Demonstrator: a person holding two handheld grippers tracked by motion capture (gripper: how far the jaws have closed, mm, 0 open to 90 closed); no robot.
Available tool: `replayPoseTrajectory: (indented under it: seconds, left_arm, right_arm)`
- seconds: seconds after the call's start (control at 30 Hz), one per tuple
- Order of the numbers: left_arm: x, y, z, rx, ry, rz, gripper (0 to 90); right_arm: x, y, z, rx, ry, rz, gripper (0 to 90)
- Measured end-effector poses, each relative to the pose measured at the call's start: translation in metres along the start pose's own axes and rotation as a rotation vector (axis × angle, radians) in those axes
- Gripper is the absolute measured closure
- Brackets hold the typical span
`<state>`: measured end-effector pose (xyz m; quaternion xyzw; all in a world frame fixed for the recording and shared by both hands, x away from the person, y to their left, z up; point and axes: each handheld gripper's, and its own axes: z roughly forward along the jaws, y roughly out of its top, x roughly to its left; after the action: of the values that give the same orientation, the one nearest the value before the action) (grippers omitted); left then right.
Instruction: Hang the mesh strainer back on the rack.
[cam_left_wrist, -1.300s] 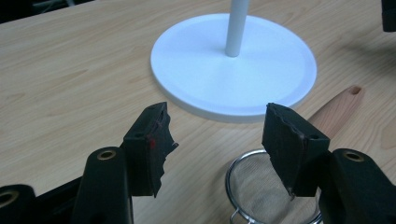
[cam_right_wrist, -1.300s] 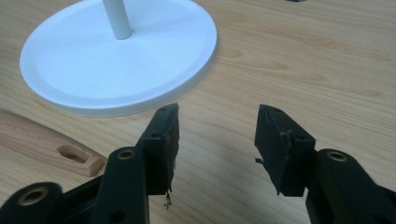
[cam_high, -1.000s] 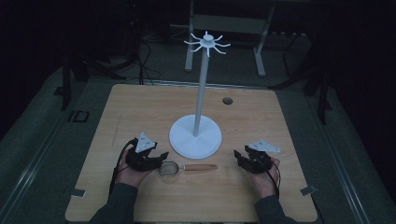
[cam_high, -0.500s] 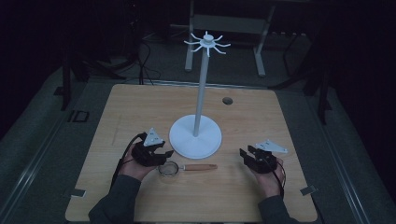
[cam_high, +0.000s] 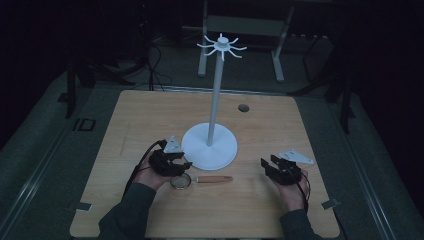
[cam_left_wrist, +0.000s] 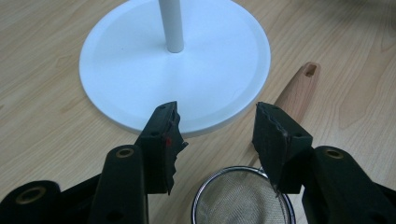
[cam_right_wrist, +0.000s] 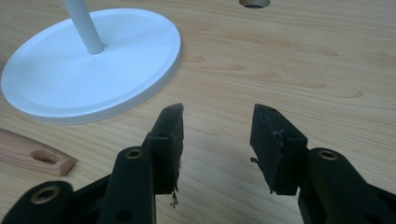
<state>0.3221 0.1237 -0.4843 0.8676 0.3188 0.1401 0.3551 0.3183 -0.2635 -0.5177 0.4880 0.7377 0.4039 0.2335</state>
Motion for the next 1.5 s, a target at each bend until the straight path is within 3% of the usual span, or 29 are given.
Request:
replayPoseTrajectory:
  seconds: [0.57, 0.97, 1.17, 1.5]
  left_arm:
    - [-0.014, 0.019, 0.017, 0.106, -0.042, 0.11, 53.7]
    - [-0.021, 0.028, 0.031, 0.188, -0.064, 0.158, 56.8]
    - [-0.03, 0.032, 0.042, 0.269, -0.095, 0.225, 59.6]
    - [-0.04, 0.035, 0.057, 0.354, -0.12, 0.277, 64.0]
  right_arm:
    - [-0.006, -0.002, -0.001, -0.003, -0.011, 0.016, 50.4]
    - [-0.01, -0.003, -0.002, -0.003, -0.019, 0.02, 50.0]
    - [-0.01, -0.003, -0.002, 0.0, -0.021, 0.02, 49.5]
    - [-0.011, -0.004, -0.002, 0.002, -0.02, 0.022, 49.4]
